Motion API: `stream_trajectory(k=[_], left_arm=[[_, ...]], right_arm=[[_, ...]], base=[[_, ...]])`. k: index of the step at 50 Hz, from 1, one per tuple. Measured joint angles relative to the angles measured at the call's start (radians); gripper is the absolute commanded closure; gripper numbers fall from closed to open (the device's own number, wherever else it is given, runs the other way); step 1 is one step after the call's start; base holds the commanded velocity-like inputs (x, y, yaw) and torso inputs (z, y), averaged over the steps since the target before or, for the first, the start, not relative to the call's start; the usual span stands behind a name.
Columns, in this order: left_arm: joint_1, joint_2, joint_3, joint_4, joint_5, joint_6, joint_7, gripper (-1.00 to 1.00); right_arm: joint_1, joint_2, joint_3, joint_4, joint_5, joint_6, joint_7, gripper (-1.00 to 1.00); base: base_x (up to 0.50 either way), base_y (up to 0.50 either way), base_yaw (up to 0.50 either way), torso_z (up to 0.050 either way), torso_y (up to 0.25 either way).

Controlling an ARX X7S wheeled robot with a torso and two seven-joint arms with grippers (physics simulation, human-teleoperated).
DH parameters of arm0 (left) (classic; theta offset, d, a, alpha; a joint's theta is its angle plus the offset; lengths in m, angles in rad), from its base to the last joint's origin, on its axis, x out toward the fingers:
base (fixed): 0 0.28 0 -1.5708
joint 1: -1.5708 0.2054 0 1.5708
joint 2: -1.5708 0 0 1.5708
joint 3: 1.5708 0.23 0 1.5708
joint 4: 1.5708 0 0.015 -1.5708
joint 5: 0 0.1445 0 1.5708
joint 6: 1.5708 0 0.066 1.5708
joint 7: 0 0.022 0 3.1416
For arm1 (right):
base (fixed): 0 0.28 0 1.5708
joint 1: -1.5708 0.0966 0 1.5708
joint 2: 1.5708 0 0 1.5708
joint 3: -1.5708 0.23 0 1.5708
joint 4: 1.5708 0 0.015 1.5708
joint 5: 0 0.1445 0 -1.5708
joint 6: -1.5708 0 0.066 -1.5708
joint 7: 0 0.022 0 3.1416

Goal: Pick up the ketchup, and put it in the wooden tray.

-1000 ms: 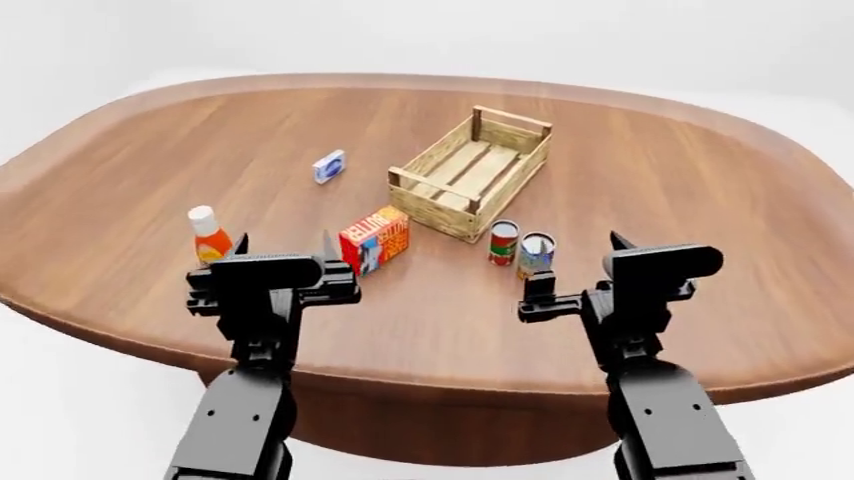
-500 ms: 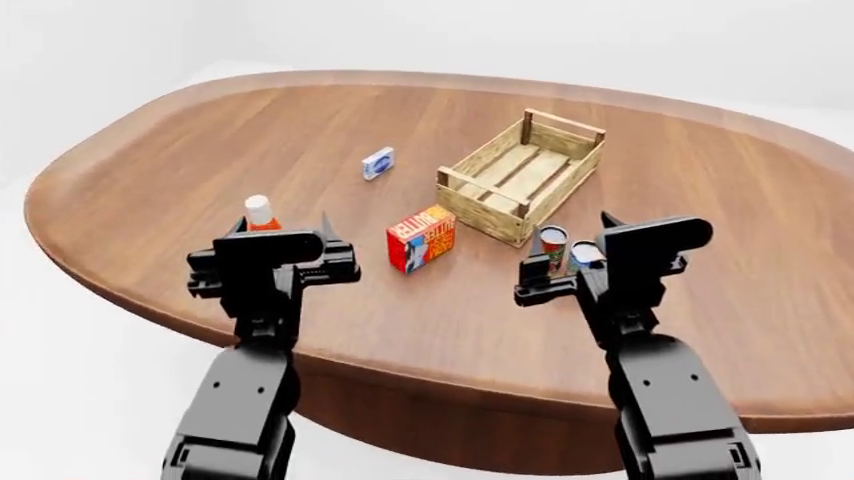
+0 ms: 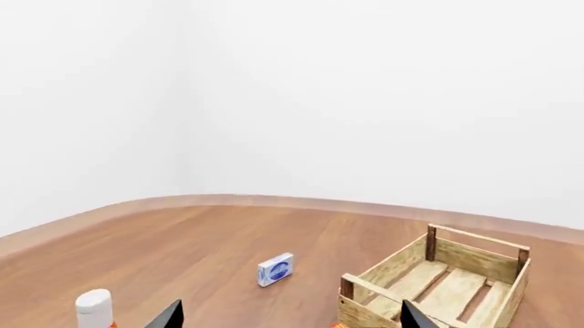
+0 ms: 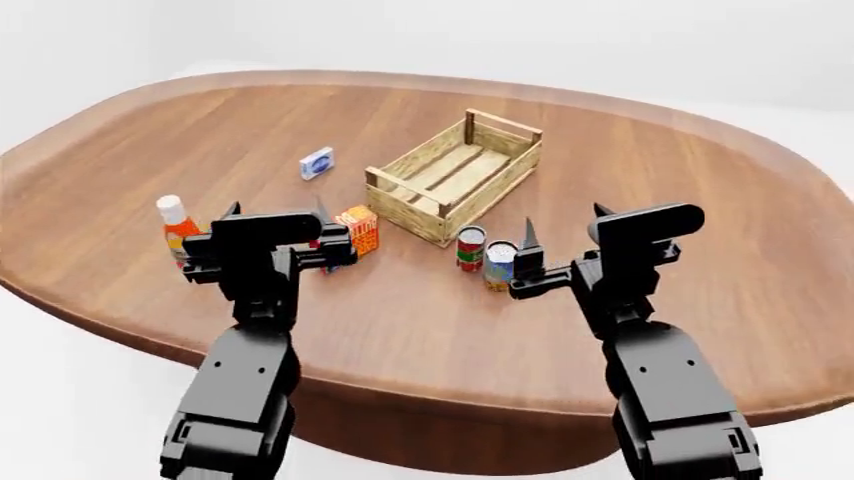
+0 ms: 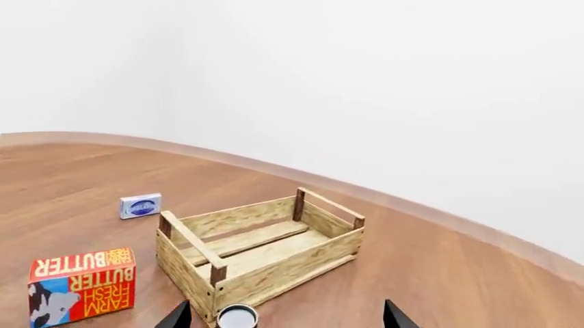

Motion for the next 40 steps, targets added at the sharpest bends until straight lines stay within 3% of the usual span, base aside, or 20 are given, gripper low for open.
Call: stream_trajectory(k=[21, 40], left_arm=[[-0.1, -0.065, 0.076, -0.031, 0.0, -0.102, 0.093, -1.0], [-0.193, -0.082, 0.086, -0.092, -0.007, -0.14, 0.114, -1.0]], right_arm=[[0.097, 0.009, -0.008, 0.039, 0.016, 0.078, -0.009, -1.0], [0.172, 0.025, -0.031, 0.06, 0.018, 0.139, -0.027, -1.0]], base=[[0.03, -0.05, 0.0, 0.0, 0.0], [0.45, 0.1, 0.0, 0.0, 0.0]])
